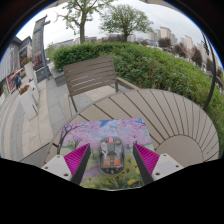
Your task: Arrange mouse
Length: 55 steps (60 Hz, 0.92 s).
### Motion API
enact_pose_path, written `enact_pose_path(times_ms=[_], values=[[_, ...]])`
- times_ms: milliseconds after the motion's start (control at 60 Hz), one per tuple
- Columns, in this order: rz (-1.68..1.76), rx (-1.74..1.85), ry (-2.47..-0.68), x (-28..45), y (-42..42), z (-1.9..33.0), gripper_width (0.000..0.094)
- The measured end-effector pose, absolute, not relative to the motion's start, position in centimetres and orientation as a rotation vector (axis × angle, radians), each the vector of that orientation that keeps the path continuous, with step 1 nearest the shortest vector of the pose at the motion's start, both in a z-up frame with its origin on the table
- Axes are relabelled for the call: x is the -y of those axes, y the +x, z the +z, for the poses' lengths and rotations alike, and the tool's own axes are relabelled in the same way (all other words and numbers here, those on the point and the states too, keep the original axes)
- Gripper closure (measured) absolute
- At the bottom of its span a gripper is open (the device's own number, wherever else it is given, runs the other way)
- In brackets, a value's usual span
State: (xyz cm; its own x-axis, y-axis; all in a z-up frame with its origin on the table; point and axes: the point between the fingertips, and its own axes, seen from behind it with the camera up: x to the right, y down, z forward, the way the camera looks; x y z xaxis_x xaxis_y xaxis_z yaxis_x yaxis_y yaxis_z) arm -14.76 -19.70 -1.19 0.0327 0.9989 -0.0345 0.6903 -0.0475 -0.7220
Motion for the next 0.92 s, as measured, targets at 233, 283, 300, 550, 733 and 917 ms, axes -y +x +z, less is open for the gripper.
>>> enact_pose_path(times_ms=[233, 283, 300, 550, 733, 917], values=[[0.665, 1.742, -1.787, 17.4, -8.3, 7.2, 0.0082], [0.652, 1.754, -1.791, 16.9, -6.0, 9.2, 0.0089], [0.648, 1.758, -1.793, 16.7, -5.0, 9.9, 0.0092], [0.546, 1.763, -1.884, 13.7, 6.4, 15.3, 0.0091], [0.535, 1.734, -1.971, 12.6, 9.7, 14.5, 0.0091], [0.541, 1.714, -1.976, 12.5, 10.1, 14.6, 0.008]])
